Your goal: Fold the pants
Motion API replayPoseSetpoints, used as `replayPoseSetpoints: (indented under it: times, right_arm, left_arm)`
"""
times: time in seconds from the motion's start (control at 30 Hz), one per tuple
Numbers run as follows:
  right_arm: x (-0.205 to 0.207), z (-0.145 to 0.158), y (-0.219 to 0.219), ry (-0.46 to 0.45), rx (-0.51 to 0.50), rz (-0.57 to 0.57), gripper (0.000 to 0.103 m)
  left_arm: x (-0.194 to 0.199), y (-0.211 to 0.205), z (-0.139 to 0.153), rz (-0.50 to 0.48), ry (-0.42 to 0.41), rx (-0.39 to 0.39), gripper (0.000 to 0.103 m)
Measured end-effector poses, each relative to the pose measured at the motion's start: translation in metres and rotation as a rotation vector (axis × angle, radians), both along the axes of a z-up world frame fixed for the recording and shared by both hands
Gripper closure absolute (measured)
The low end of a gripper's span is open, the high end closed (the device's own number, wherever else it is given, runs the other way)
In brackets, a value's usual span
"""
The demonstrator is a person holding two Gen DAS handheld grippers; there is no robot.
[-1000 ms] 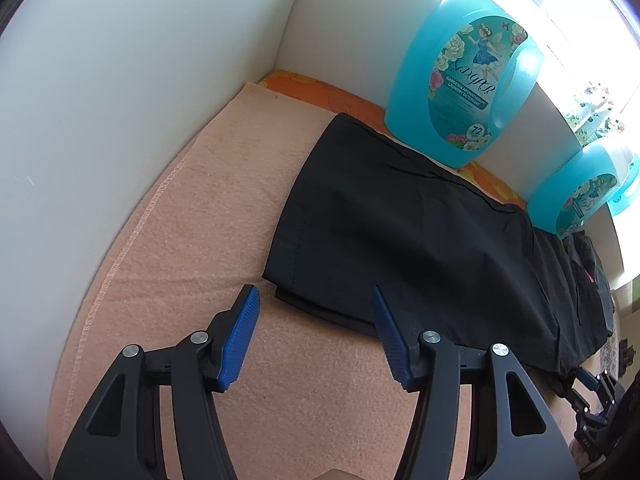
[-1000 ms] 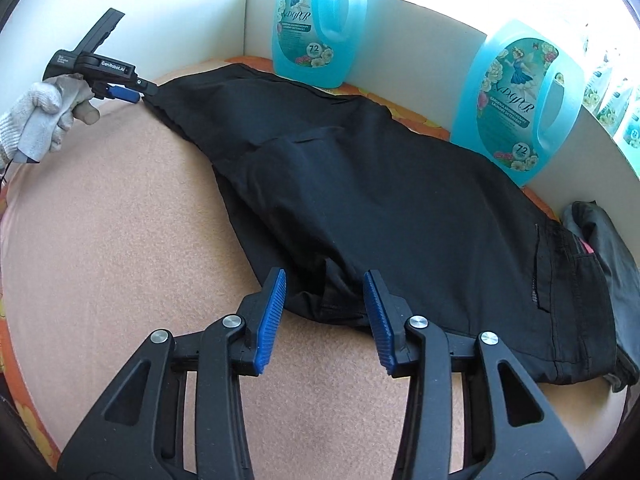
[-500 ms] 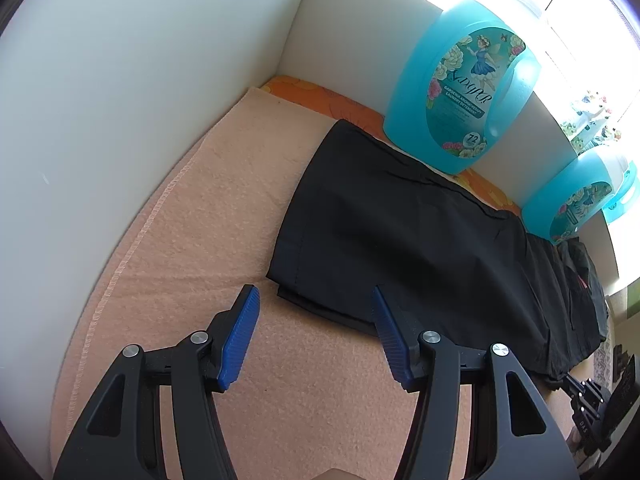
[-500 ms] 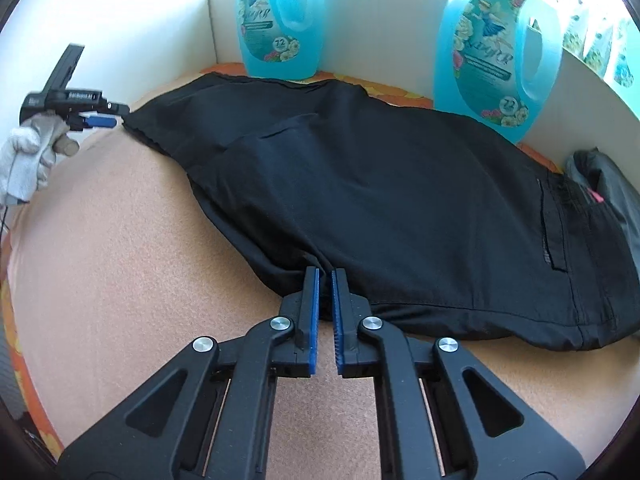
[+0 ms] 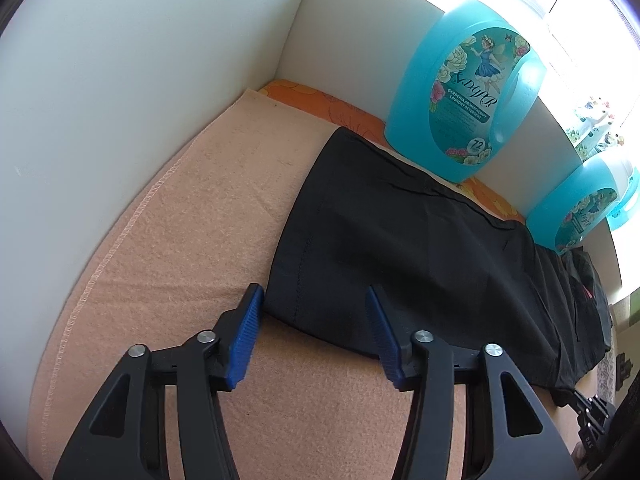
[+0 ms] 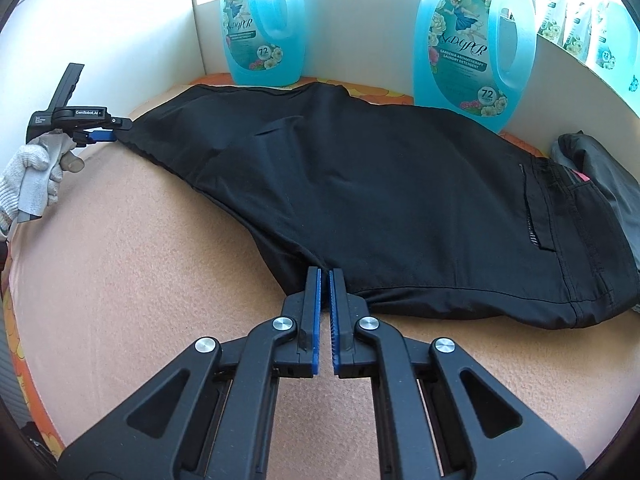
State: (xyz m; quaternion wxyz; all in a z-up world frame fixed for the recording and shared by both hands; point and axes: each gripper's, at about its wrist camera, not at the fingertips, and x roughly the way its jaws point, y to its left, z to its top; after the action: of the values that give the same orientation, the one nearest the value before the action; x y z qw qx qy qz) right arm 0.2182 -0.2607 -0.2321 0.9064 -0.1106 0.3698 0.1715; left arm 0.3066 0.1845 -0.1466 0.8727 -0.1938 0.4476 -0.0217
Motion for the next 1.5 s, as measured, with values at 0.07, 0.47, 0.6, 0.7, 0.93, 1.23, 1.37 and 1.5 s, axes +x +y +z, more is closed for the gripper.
replayPoseSetpoints:
  times: [0.07,0.47,0.6,0.7,0.93,1.23,1.37,1.5]
  right_arm:
    - [0.0,0.0,0.001,0.002,-0.006,0.002,0.099]
    - [0.01,0.074,0.048,-0.017,0.081,0.112,0.06]
    - [0.053,0.106,0.114,0.021,0.13,0.23,0.059]
    - [0.098,0.111,0.167,0.119,0.202,0.294,0.056]
    - [0.159,0.071,0.282,0.252,0.155,0.372,0.056]
    - [0.193,0.001,0.322,0.383,0.062,0.295,0.056]
    - [0.208,-0.011,0.307,0.427,0.094,0.252,0.056]
    - [0.209,-0.01,0.3,0.388,0.038,0.213,0.056]
  left_arm:
    - [0.001,0.002,-0.001,0.026,-0.003,0.012,0.079]
    - [-0.012,0.002,0.014,-0.034,-0.142,-0.03,0.098]
    - [-0.016,-0.013,0.019,-0.097,-0.185,0.001,0.099]
    - [-0.019,-0.022,0.021,-0.141,-0.202,-0.012,0.1]
    - [-0.031,-0.009,0.029,-0.094,-0.208,0.052,0.094]
    - [-0.015,0.037,0.018,-0.001,-0.039,-0.103,0.05]
    - [-0.006,0.029,0.014,-0.019,-0.044,-0.128,0.05]
    - [0.001,0.021,0.017,-0.029,-0.066,-0.125,0.056]
